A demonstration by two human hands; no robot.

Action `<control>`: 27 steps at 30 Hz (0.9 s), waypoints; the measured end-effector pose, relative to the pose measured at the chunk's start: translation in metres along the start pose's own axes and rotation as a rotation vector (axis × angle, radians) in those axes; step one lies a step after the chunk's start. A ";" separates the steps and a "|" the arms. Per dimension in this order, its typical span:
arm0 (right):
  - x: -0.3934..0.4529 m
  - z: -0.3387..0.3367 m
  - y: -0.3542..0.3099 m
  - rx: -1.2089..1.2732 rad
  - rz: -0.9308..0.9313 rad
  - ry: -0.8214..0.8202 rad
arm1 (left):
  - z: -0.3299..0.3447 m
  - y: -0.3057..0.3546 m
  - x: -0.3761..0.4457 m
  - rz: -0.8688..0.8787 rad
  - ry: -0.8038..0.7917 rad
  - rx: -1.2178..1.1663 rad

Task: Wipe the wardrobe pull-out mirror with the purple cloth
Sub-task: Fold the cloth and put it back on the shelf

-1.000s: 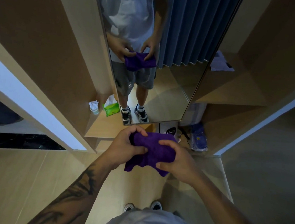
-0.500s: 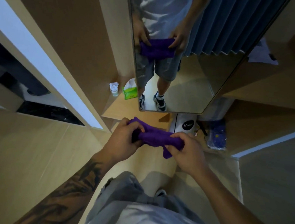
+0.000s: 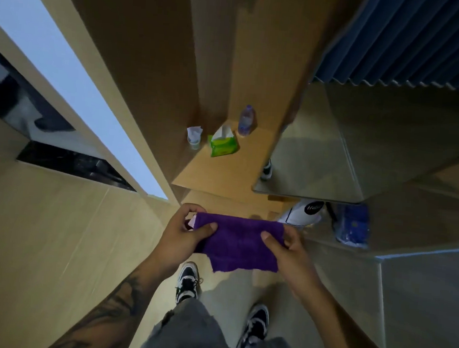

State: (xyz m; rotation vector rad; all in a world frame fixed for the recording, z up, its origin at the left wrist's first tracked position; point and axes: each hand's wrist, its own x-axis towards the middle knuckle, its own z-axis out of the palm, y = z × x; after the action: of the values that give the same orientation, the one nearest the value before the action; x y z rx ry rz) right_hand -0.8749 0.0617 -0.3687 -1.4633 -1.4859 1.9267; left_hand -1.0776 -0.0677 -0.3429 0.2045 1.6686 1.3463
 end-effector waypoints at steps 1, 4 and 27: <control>0.009 0.015 -0.001 0.019 -0.005 0.010 | -0.010 0.002 0.011 -0.032 0.014 -0.013; 0.038 0.057 -0.001 0.033 0.010 0.081 | -0.037 0.004 0.050 -0.067 0.014 0.017; 0.361 0.173 0.175 -0.614 -0.098 0.073 | -0.113 -0.180 0.414 0.230 0.001 0.672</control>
State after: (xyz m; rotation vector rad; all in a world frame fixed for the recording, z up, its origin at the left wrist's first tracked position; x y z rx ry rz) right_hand -1.1202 0.1581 -0.7166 -1.6227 -2.1871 1.3979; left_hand -1.3097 0.0517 -0.7284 0.8038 2.0968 0.8923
